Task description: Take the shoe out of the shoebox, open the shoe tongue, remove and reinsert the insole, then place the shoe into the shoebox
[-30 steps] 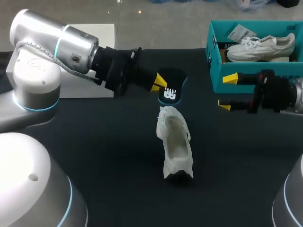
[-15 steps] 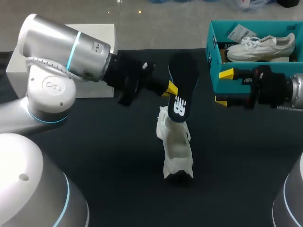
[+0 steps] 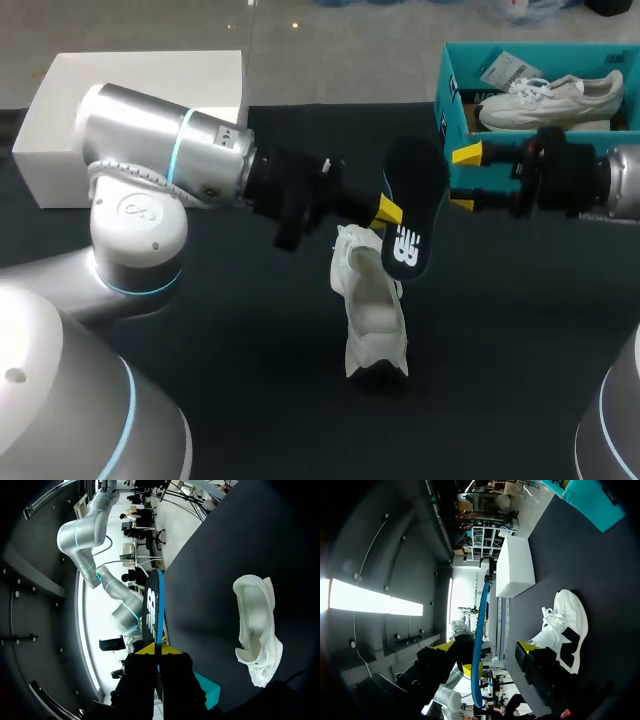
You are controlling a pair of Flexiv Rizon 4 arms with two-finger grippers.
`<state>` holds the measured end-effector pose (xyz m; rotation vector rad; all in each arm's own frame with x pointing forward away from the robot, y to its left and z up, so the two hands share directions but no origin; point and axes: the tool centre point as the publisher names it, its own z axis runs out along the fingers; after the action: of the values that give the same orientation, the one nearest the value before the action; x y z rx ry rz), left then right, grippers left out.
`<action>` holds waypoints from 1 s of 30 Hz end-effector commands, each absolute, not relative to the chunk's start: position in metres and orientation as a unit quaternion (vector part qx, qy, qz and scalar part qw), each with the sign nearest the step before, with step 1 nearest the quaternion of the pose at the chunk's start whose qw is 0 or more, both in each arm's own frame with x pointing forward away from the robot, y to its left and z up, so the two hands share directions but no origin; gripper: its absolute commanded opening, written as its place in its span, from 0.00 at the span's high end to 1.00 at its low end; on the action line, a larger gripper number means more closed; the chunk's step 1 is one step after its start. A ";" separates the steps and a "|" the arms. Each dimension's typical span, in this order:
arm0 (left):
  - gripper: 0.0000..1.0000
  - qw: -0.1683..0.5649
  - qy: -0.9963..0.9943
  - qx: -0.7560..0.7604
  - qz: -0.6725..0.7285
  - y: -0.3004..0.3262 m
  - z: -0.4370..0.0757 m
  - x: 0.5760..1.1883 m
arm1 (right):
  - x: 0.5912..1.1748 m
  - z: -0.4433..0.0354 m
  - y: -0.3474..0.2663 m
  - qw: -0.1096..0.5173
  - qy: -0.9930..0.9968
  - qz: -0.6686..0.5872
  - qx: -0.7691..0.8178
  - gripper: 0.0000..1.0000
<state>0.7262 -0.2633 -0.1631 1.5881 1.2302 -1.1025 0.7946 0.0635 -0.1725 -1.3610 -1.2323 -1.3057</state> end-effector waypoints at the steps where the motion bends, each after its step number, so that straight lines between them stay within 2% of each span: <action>1: 1.00 0.409 0.491 0.635 -0.434 -0.272 -0.163 0.726 | 0.797 -0.171 0.067 0.425 -0.498 -0.520 -0.548 0.56; 4: 1.00 0.409 0.490 0.640 -0.429 -0.274 -0.165 0.724 | 0.798 -0.172 0.069 0.425 -0.500 -0.518 -0.548 0.65; 10: 1.00 0.409 0.501 0.643 -0.411 -0.279 -0.169 0.722 | 0.798 -0.172 0.073 0.428 -0.500 -0.514 -0.550 0.67; 16: 1.00 0.407 0.511 0.644 -0.398 -0.287 -0.177 0.731 | 0.794 -0.174 0.076 0.431 -0.502 -0.511 -0.548 0.64; 21: 1.00 0.404 0.511 0.648 -0.395 -0.291 -0.181 0.732 | 0.794 -0.177 0.075 0.433 -0.501 -0.509 -0.550 0.67; 23: 1.00 0.405 0.512 0.647 -0.395 -0.291 -0.181 0.732 | 0.793 -0.177 0.076 0.434 -0.500 -0.509 -0.550 0.77; 26: 1.00 0.406 0.513 0.646 -0.393 -0.290 -0.181 0.732 | 0.793 -0.179 0.077 0.437 -0.499 -0.508 -0.550 0.99; 30: 1.00 0.398 0.515 0.648 -0.396 -0.290 -0.182 0.731 | 0.793 -0.183 0.078 0.439 -0.498 -0.506 -0.550 1.00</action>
<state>0.7319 -0.2876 -0.1828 1.6323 1.2956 -1.0014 0.7921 0.0757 -0.1797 -1.3682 -1.2367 -1.2604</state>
